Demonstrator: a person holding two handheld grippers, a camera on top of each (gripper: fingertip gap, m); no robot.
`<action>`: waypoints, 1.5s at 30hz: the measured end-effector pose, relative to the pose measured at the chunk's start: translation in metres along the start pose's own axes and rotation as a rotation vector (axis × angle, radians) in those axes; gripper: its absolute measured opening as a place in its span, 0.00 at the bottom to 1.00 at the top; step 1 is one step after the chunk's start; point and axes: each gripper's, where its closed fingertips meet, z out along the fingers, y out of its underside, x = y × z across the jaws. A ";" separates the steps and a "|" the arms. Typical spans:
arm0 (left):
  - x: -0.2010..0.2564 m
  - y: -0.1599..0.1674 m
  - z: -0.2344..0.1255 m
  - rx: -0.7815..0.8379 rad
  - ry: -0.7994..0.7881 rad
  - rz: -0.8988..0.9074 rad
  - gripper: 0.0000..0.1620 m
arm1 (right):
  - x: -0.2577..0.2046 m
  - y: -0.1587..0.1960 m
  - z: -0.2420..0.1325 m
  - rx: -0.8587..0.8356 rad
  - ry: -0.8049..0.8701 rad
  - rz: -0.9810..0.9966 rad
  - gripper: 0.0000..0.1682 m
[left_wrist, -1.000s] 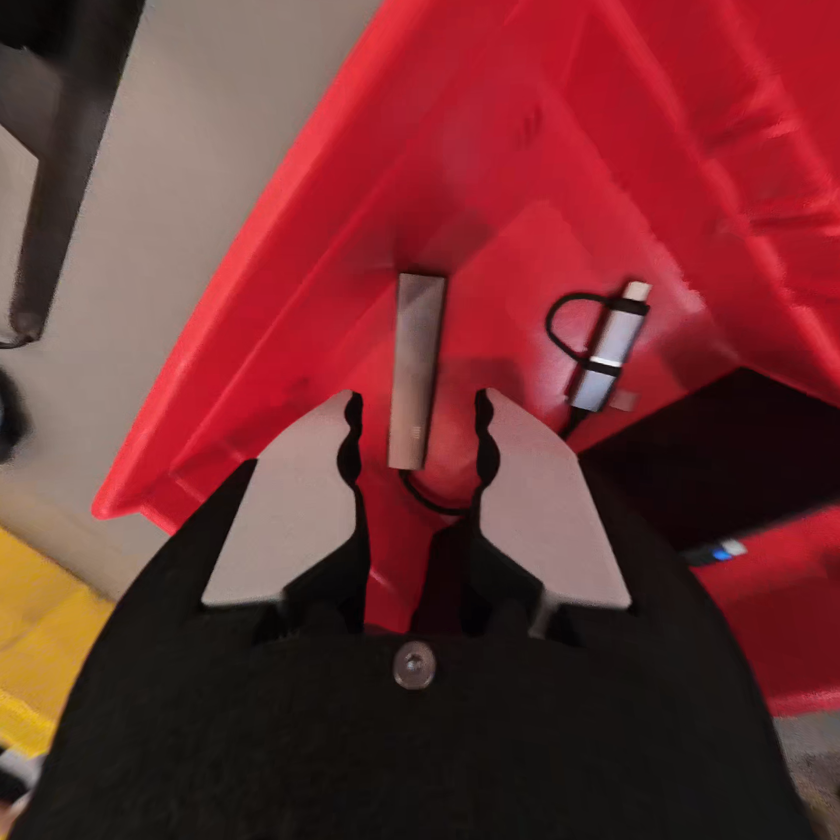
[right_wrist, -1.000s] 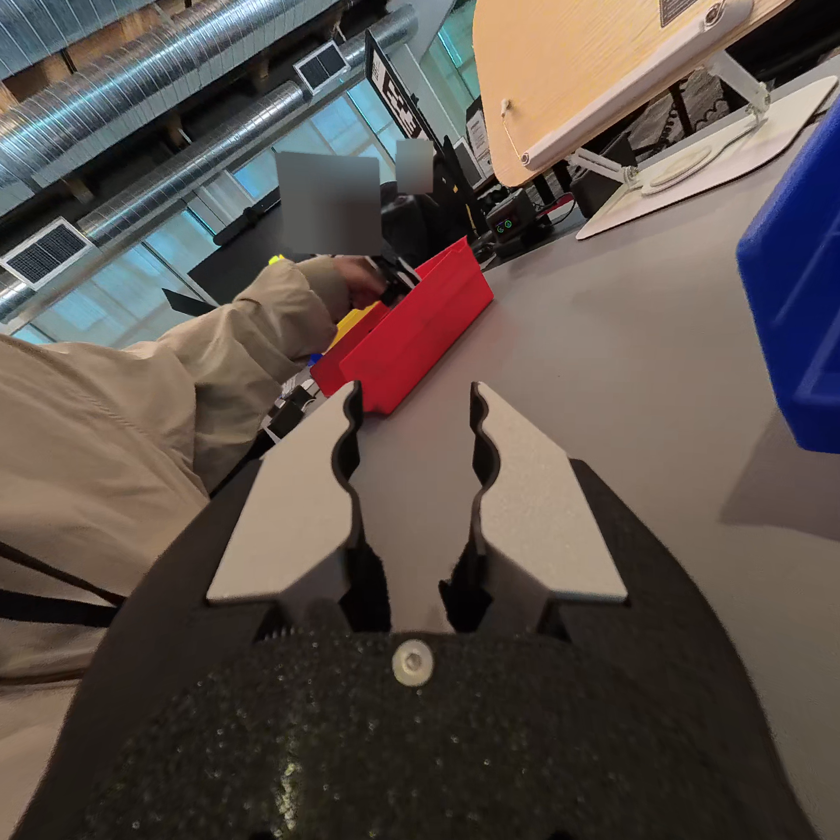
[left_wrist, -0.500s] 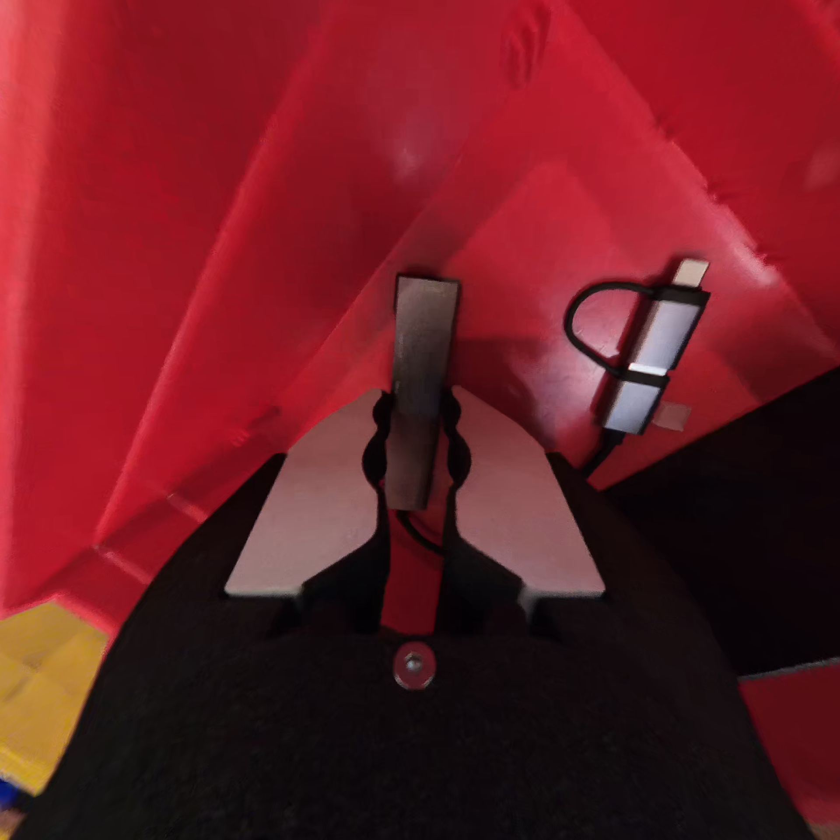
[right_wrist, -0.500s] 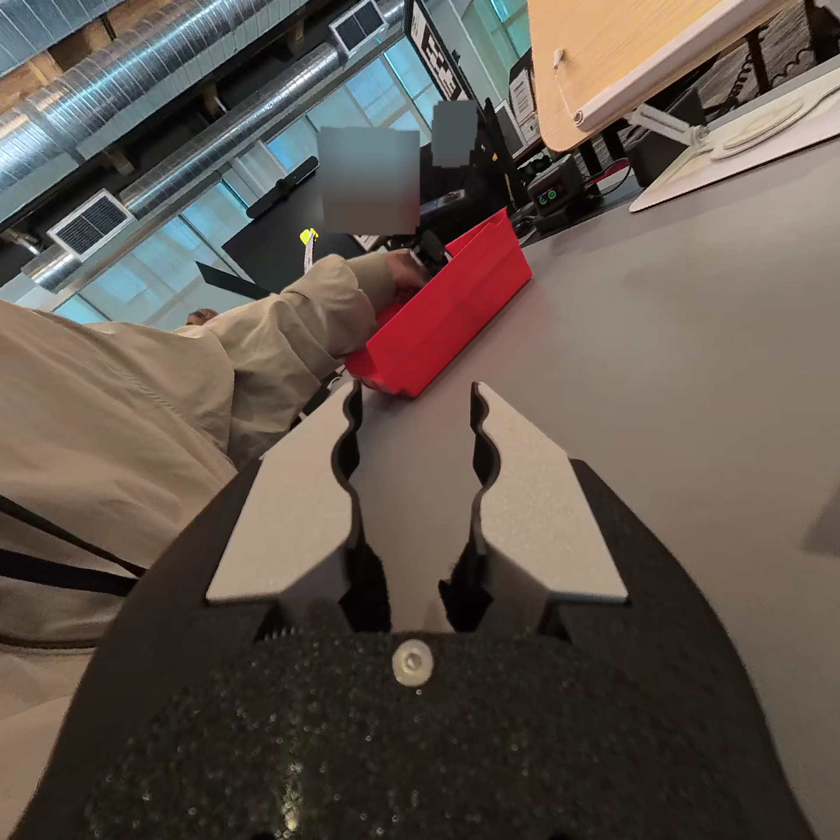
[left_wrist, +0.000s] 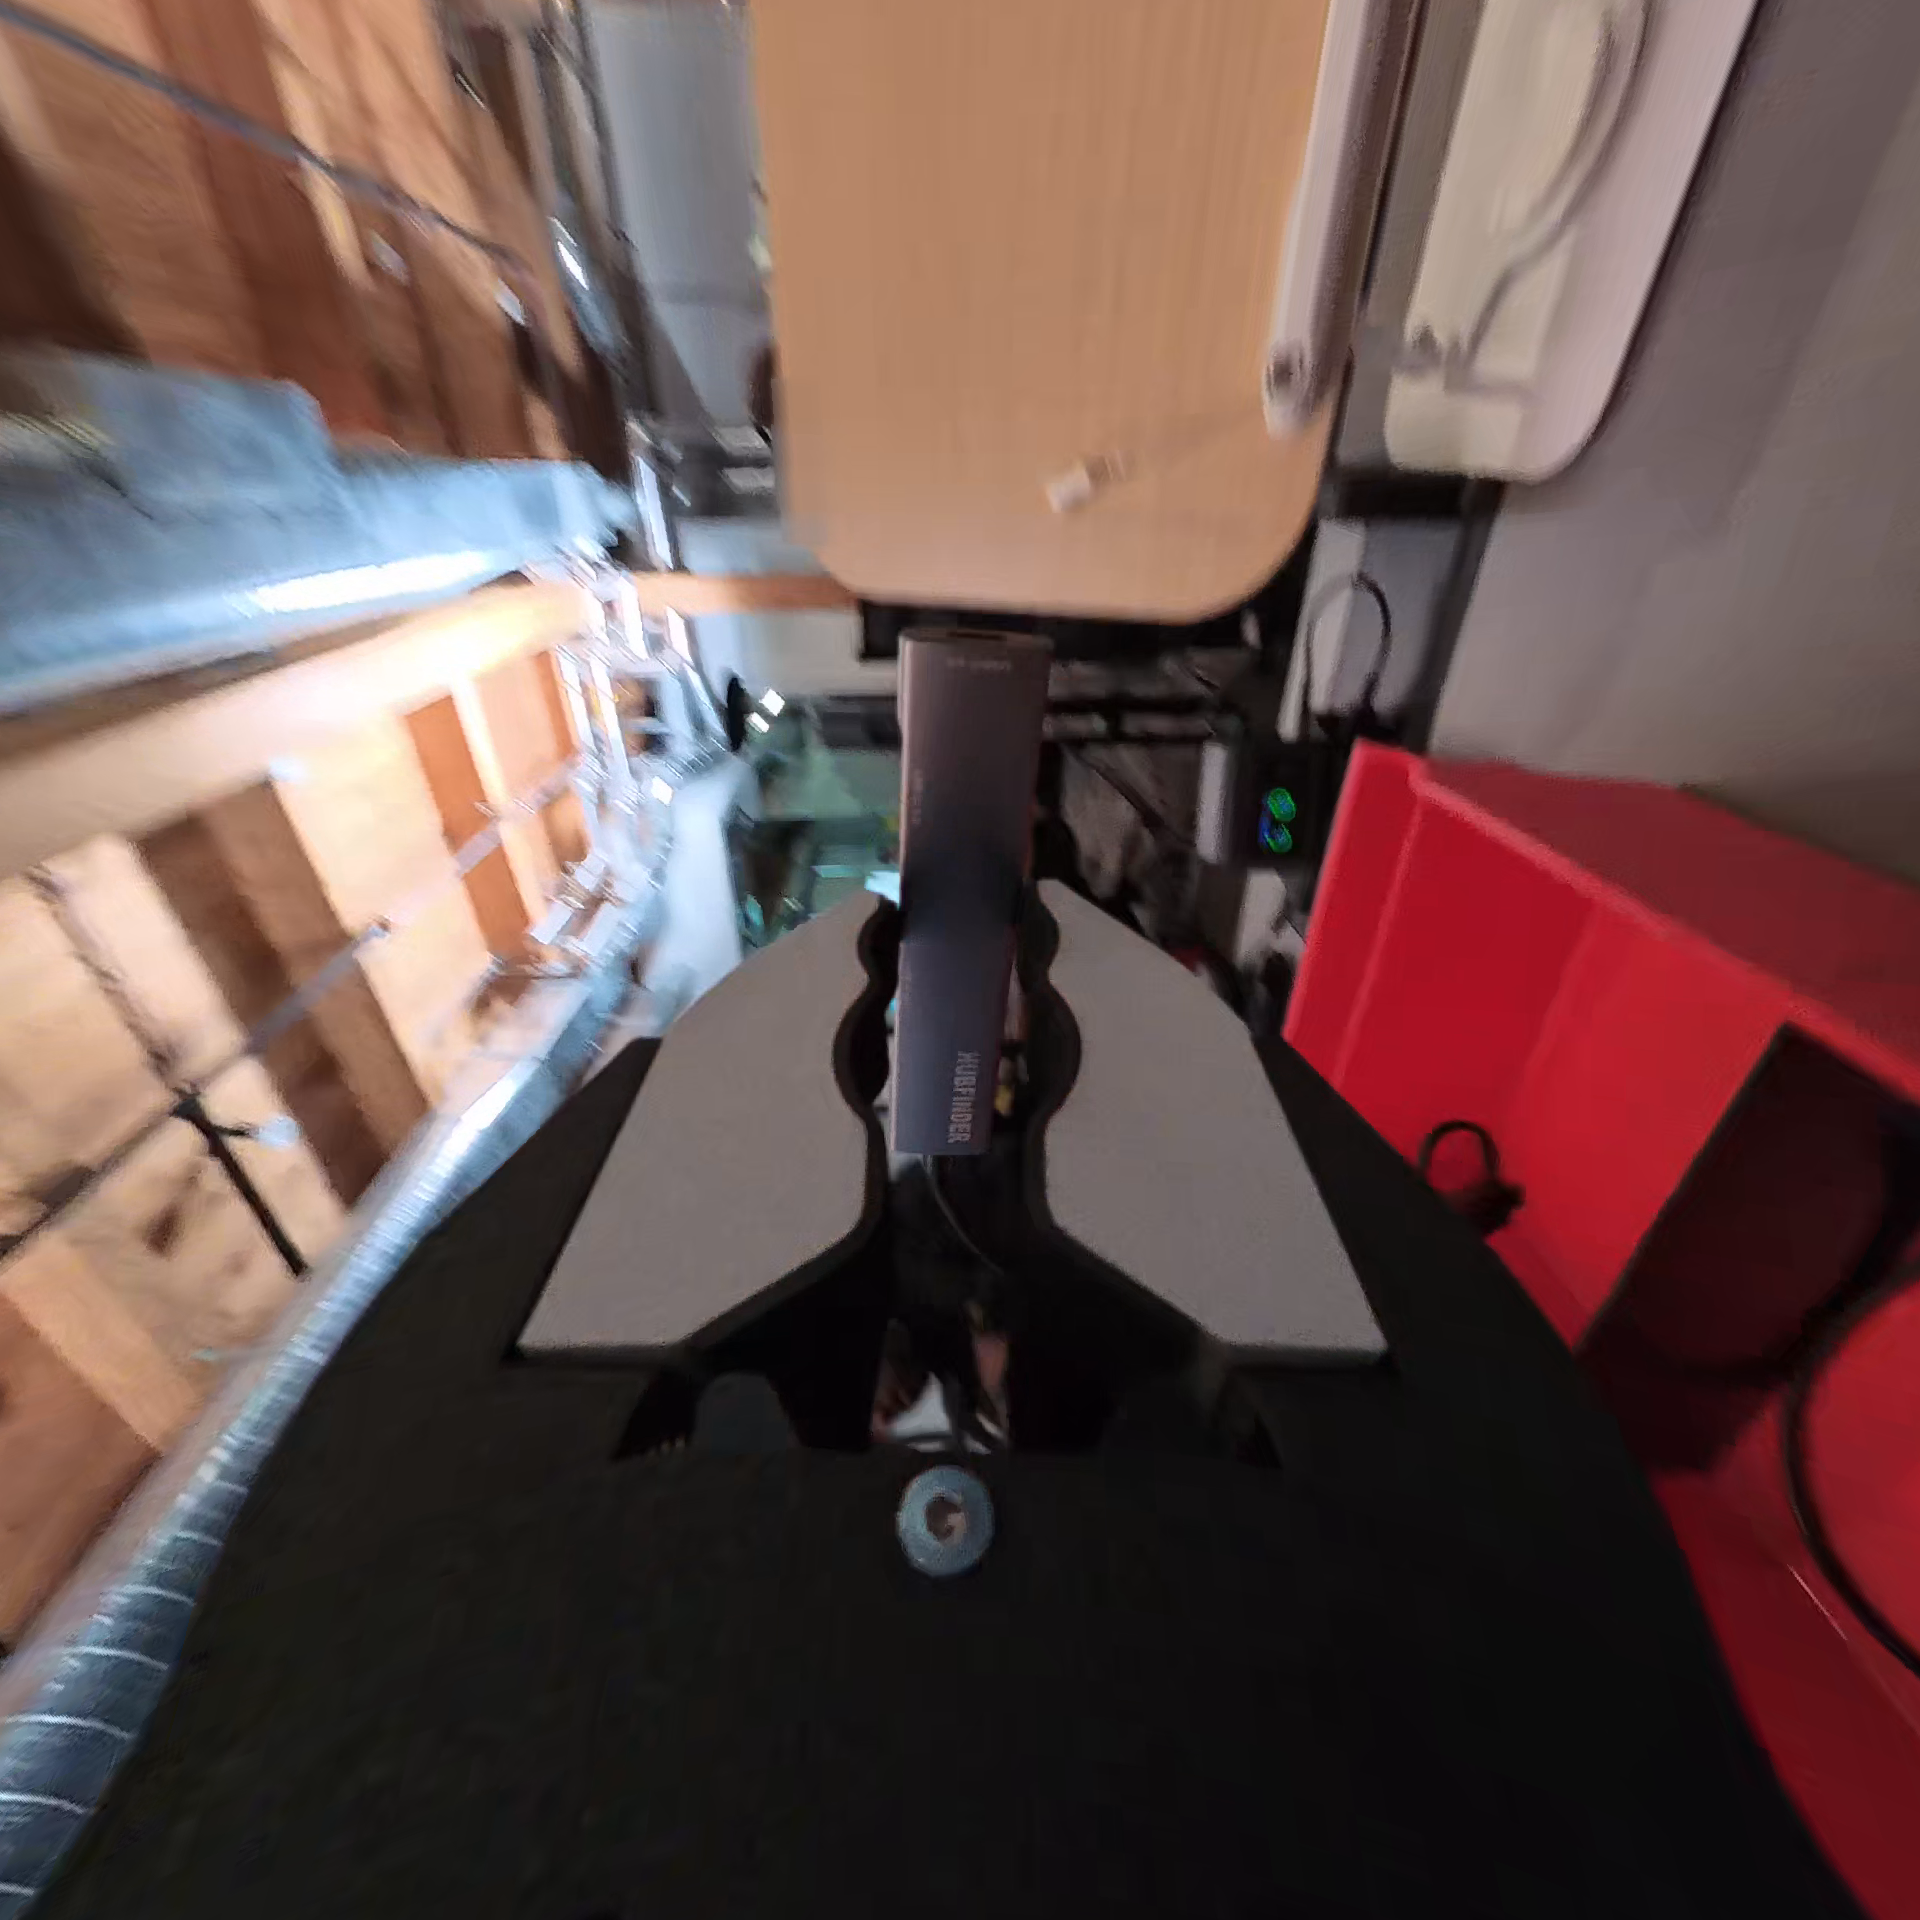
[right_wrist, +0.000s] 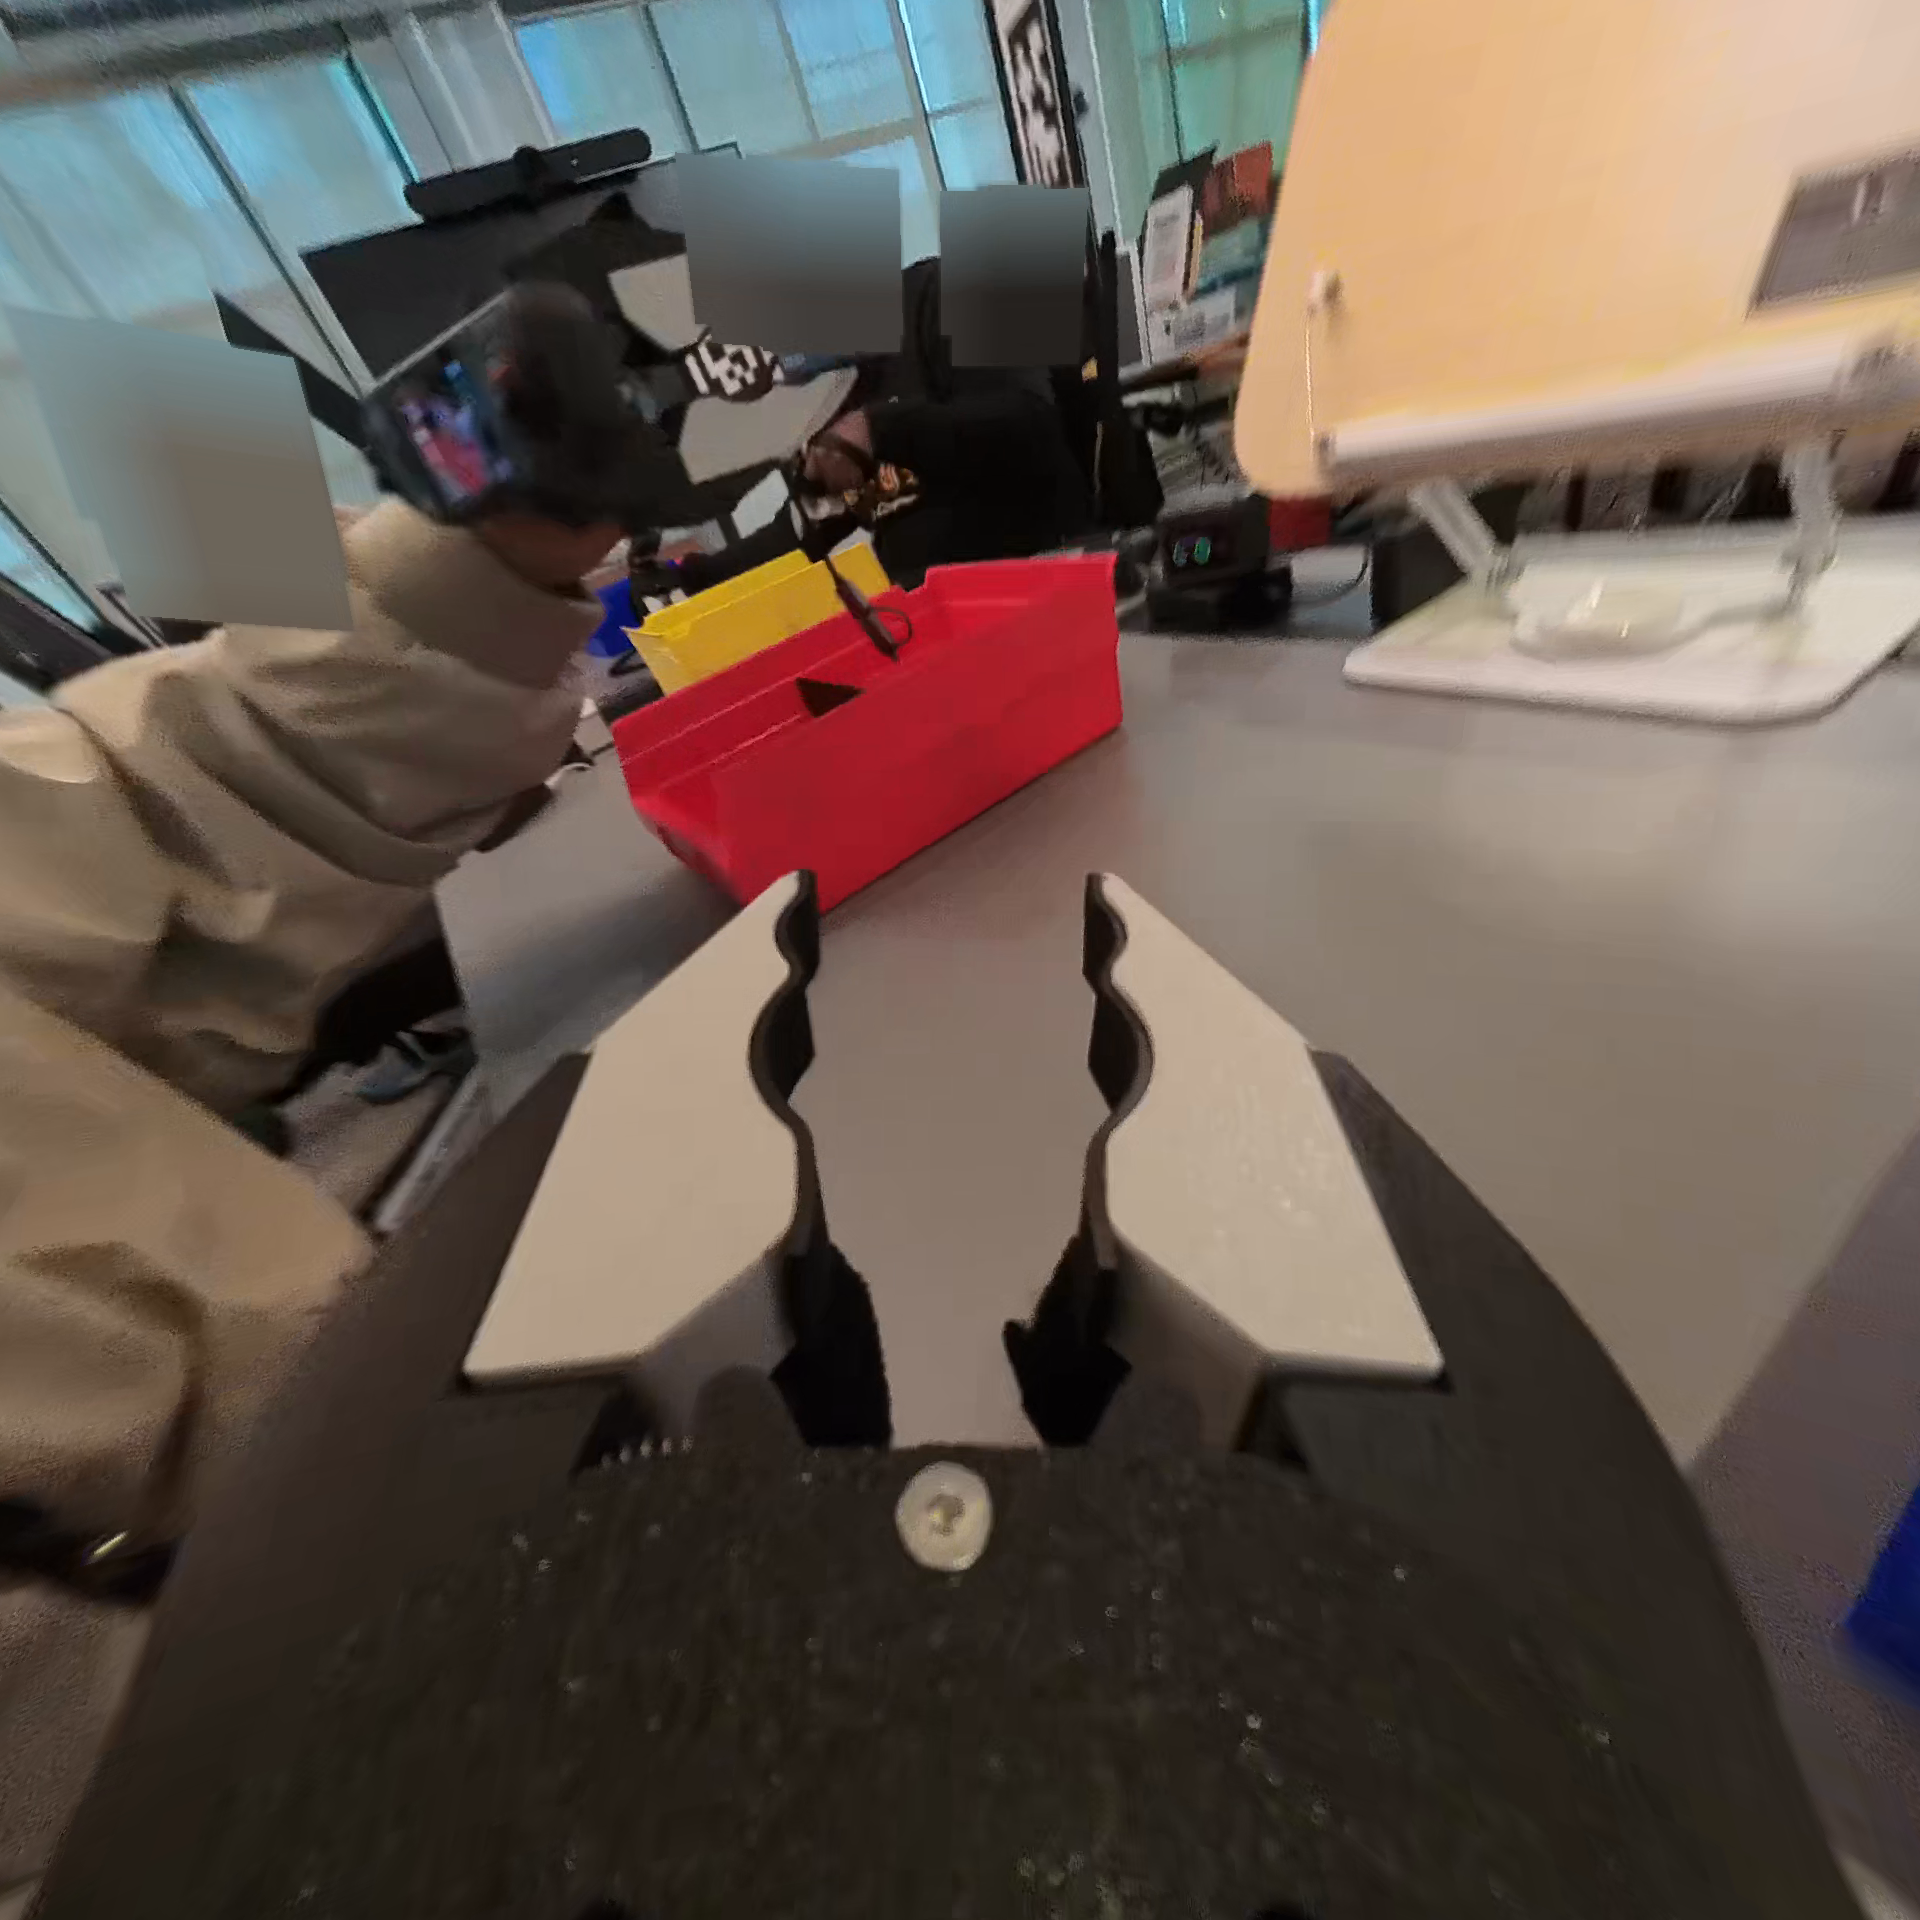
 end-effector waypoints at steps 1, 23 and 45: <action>-0.004 -0.019 -0.012 0.044 -0.033 0.025 0.13 | 0.000 -0.013 0.009 0.010 0.002 -0.062 0.30; 0.016 -0.163 -0.103 0.377 -0.197 0.138 0.13 | -0.046 -0.079 0.110 0.159 -0.156 -0.392 0.05; 0.194 -0.051 -0.227 0.144 0.809 -1.525 0.18 | 0.060 0.029 0.188 0.017 0.076 -1.173 0.04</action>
